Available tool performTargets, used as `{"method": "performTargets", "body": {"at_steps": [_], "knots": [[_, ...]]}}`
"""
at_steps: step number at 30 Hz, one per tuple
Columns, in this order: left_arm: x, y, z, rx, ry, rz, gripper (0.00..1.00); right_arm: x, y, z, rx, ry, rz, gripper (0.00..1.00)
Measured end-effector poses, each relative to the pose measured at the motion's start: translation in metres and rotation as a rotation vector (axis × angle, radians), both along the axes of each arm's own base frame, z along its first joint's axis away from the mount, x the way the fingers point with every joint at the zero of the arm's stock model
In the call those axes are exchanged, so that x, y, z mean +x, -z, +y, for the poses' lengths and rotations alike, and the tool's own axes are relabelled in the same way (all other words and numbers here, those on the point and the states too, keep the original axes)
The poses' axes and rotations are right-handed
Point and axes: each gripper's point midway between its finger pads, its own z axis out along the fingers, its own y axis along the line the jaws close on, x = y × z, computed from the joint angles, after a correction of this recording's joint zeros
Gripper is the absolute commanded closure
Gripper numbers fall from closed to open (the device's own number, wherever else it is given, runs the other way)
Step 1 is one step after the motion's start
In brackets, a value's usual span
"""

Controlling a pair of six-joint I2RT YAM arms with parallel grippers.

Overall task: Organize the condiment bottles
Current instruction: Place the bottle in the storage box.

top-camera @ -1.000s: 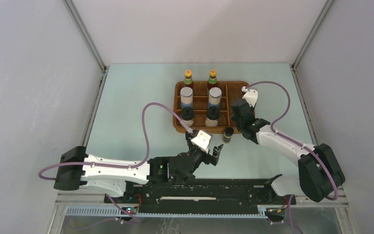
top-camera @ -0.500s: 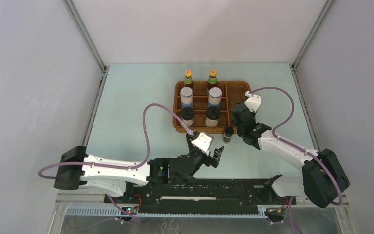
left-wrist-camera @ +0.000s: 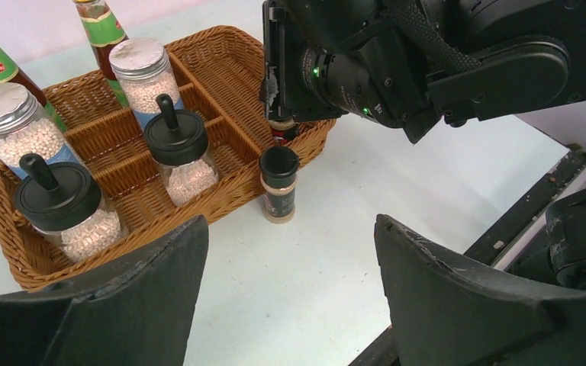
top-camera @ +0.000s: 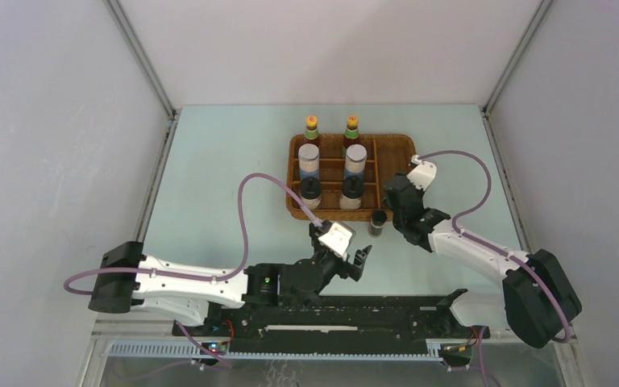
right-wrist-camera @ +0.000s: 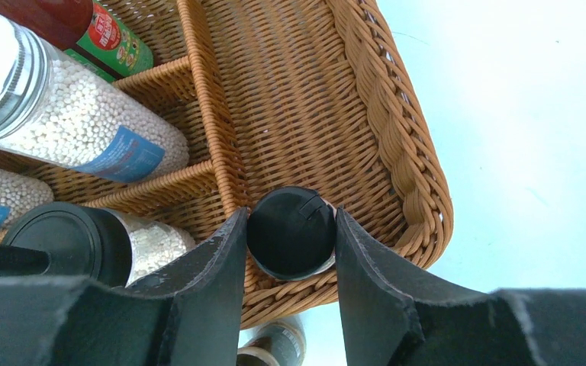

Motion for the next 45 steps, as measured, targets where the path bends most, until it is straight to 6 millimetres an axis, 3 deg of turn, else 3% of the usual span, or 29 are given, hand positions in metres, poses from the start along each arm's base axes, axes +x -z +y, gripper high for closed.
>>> {"method": "performTargets", "body": {"at_steps": [26, 30, 36, 45], "knots": [[-0.007, -0.003, -0.001, 0.004, 0.004, -0.002, 0.16, -0.008, 0.004, 0.004, 0.085, 0.072, -0.017, 0.49], [-0.007, -0.003, -0.001, 0.005, 0.000, -0.002, 0.15, -0.008, 0.005, 0.006, 0.102, 0.075, -0.015, 0.34], [-0.006, 0.001, -0.002, 0.014, -0.004, -0.003, 0.15, -0.027, 0.036, -0.003, 0.050, 0.065, 0.091, 0.33], [-0.006, 0.002, -0.002, 0.020, -0.006, -0.003, 0.15, -0.033, 0.041, -0.008, 0.025, 0.064, 0.121, 0.33]]}}
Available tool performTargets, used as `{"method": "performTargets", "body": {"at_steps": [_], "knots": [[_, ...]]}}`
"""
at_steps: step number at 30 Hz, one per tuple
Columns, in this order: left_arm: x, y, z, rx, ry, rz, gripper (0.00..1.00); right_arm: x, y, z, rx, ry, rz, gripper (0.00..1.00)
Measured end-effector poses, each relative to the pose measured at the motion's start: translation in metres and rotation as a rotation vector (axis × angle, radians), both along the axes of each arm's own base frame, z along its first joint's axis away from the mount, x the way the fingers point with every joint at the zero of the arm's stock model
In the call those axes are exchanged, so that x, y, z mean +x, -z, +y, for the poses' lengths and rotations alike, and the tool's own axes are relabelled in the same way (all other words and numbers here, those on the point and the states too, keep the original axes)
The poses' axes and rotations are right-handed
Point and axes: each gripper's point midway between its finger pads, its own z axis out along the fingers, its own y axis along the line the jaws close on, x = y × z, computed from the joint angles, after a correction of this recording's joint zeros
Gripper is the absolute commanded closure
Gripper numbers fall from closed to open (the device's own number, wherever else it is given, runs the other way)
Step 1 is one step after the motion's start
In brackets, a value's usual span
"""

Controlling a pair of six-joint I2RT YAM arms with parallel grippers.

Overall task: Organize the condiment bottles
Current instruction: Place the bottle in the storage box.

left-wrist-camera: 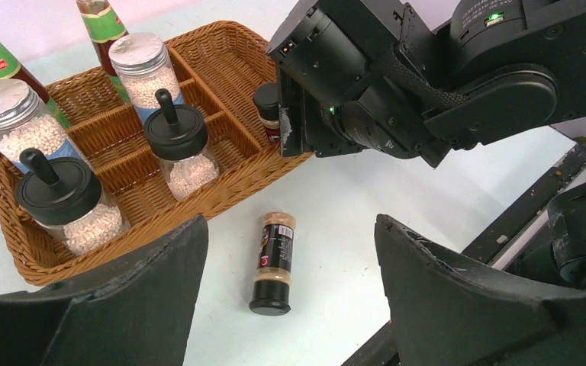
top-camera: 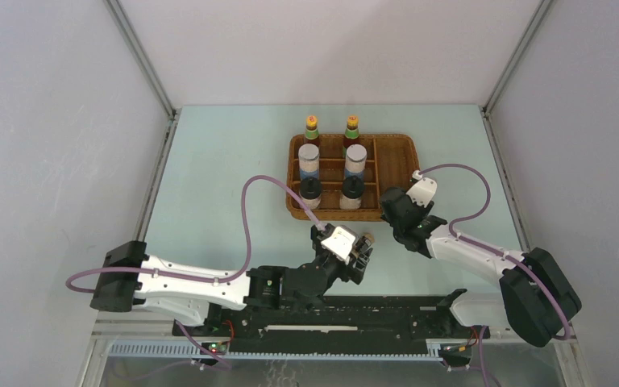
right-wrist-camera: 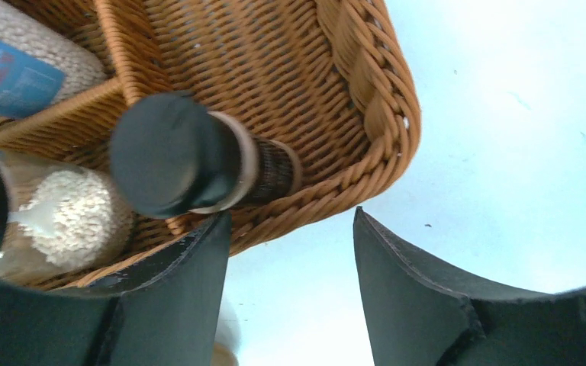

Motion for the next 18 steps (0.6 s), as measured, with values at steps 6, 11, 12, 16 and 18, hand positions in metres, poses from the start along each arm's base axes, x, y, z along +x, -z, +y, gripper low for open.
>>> {"method": "performTargets", "body": {"at_steps": [6, 11, 12, 16, 18], "knots": [[0.001, 0.004, -0.001, 0.011, -0.006, 0.000, 0.15, -0.004, 0.005, -0.004, -0.013, 0.003, 0.021, 0.33], [0.001, 0.005, -0.001, 0.013, -0.008, 0.000, 0.15, -0.004, 0.003, -0.005, -0.024, -0.011, 0.022, 0.33], [0.001, 0.005, -0.001, 0.013, -0.008, 0.000, 0.15, -0.005, 0.003, -0.005, -0.027, -0.015, 0.023, 0.33], [0.002, 0.005, 0.000, 0.013, -0.014, -0.001, 0.15, -0.009, -0.002, -0.007, -0.052, -0.037, 0.028, 0.33], [0.002, 0.005, 0.001, 0.016, -0.017, -0.002, 0.15, -0.012, -0.007, -0.008, -0.065, -0.053, 0.031, 0.33]]}}
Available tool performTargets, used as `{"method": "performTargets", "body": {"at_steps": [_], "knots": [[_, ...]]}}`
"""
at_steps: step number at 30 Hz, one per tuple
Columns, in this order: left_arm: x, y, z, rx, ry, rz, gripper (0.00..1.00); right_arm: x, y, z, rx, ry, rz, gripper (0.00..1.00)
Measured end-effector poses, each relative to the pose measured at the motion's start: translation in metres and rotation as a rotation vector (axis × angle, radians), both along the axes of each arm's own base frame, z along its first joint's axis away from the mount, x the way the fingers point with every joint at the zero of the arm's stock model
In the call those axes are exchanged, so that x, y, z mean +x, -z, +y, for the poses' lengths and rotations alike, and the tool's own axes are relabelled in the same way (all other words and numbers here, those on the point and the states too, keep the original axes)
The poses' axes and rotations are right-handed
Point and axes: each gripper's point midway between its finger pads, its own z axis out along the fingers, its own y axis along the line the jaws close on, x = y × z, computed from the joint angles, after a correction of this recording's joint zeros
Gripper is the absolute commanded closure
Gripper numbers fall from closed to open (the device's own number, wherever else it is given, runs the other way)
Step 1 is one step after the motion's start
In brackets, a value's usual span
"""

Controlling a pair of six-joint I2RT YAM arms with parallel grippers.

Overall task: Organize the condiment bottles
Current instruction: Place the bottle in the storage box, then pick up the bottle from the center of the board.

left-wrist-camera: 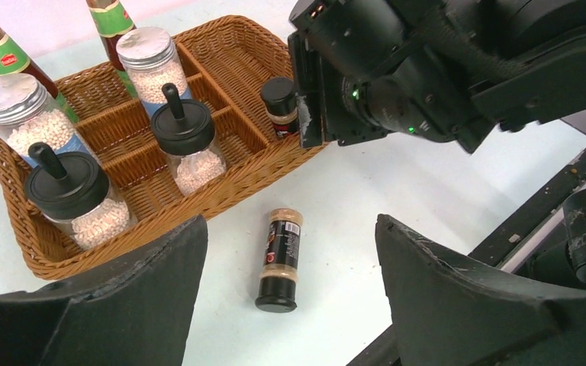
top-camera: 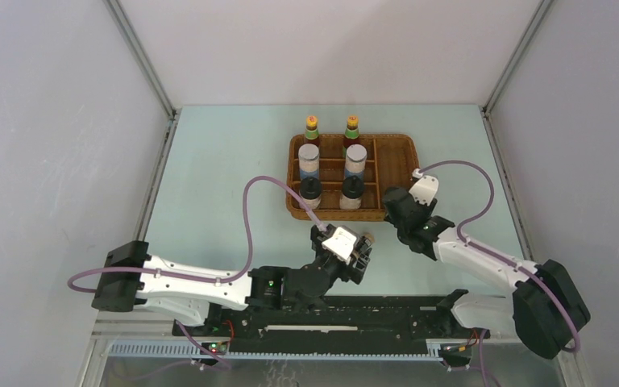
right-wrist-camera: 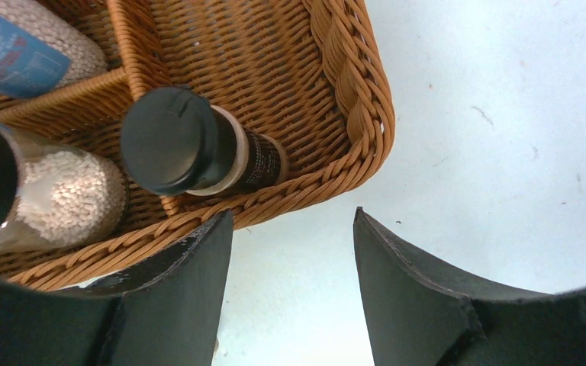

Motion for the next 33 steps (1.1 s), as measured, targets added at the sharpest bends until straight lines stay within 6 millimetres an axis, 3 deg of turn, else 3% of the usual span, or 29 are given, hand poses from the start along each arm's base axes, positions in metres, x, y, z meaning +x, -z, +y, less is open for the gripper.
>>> {"method": "performTargets", "body": {"at_steps": [4, 9, 13, 16, 21, 27, 33], "knots": [[0.002, -0.001, 0.006, 0.008, -0.016, -0.001, 0.15, -0.003, -0.020, 0.004, -0.010, -0.039, -0.028, 0.33], [0.015, -0.019, 0.024, -0.054, -0.057, 0.022, 0.15, -0.011, -0.046, 0.017, -0.010, -0.127, -0.063, 0.34], [0.035, -0.033, 0.048, -0.139, -0.104, 0.078, 0.15, -0.026, -0.060, 0.031, -0.023, -0.217, -0.040, 0.33], [0.040, -0.031, 0.057, -0.157, -0.112, 0.119, 0.15, -0.041, -0.068, 0.042, -0.028, -0.285, -0.017, 0.34], [0.028, 0.015, 0.041, -0.041, -0.044, 0.221, 0.15, -0.065, -0.074, 0.043, -0.051, -0.335, 0.014, 0.33], [0.000, 0.106, 0.015, 0.227, 0.104, 0.371, 0.15, -0.067, -0.097, 0.016, -0.039, -0.265, -0.024, 0.34], [-0.016, 0.141, 0.005, 0.335, 0.179, 0.447, 0.16, -0.053, -0.131, -0.009, 0.027, -0.158, -0.107, 0.33]]}}
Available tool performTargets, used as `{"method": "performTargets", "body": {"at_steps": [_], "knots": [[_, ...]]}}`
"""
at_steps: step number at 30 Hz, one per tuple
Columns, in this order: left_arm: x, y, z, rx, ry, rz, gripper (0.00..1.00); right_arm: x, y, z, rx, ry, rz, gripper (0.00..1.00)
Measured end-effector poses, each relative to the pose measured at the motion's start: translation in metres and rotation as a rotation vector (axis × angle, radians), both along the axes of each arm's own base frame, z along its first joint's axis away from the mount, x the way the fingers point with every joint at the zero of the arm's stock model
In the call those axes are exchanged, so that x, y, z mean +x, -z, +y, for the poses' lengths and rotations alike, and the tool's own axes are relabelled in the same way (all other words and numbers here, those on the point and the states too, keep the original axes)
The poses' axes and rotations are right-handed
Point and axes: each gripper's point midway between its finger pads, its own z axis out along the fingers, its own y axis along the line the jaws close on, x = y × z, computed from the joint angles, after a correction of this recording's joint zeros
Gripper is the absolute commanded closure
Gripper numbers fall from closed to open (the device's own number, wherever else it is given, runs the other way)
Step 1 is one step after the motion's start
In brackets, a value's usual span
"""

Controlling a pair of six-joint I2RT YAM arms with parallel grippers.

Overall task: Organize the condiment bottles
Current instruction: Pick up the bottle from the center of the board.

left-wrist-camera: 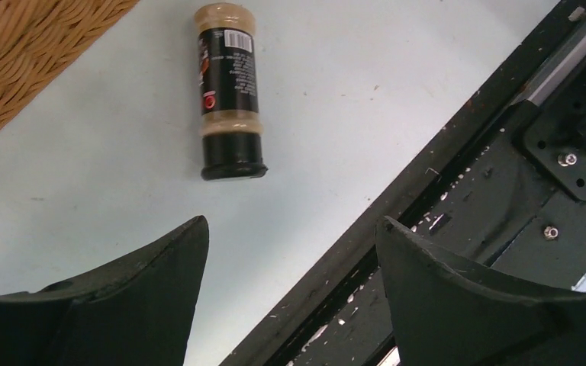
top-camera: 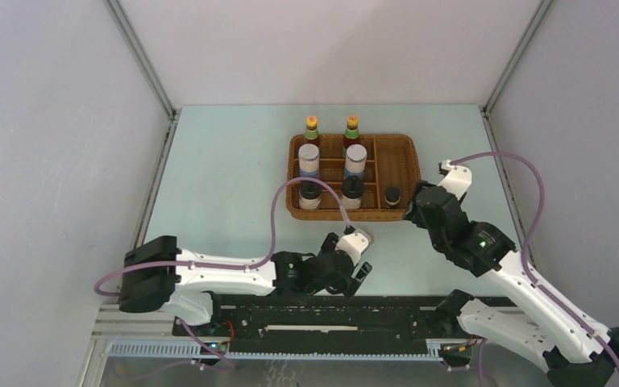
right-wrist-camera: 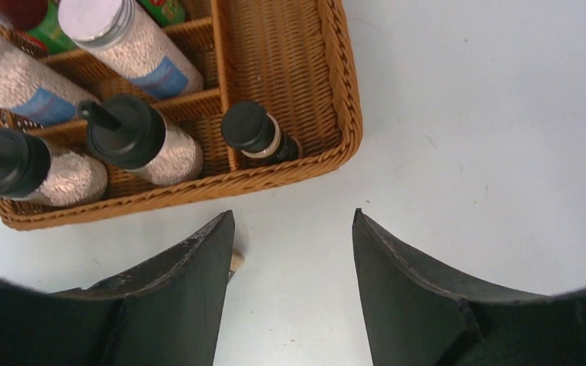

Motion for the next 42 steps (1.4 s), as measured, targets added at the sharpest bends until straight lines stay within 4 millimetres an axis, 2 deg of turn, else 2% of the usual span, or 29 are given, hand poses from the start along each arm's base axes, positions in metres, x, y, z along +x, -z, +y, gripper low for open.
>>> {"method": "performTargets", "body": {"at_steps": [7, 14, 19, 31, 42], "knots": [[0.004, 0.004, -0.017, 0.000, 0.020, 0.023, 0.19, 0.004, -0.019, -0.002, 0.047, -0.005, -0.043, 0.34], [0.017, 0.025, -0.014, 0.050, 0.005, 0.042, 0.20, 0.003, -0.030, 0.001, 0.073, -0.029, -0.076, 0.34], [0.026, 0.032, -0.015, 0.052, -0.015, 0.053, 0.21, 0.001, -0.034, 0.000, 0.079, -0.041, -0.091, 0.34], [0.049, 0.045, -0.012, 0.054, -0.054, 0.075, 0.23, 0.006, -0.038, 0.002, 0.082, -0.052, -0.105, 0.34], [0.052, 0.060, -0.009, 0.078, -0.036, 0.113, 0.34, 0.014, -0.037, 0.003, 0.086, -0.047, -0.102, 0.34]]}}
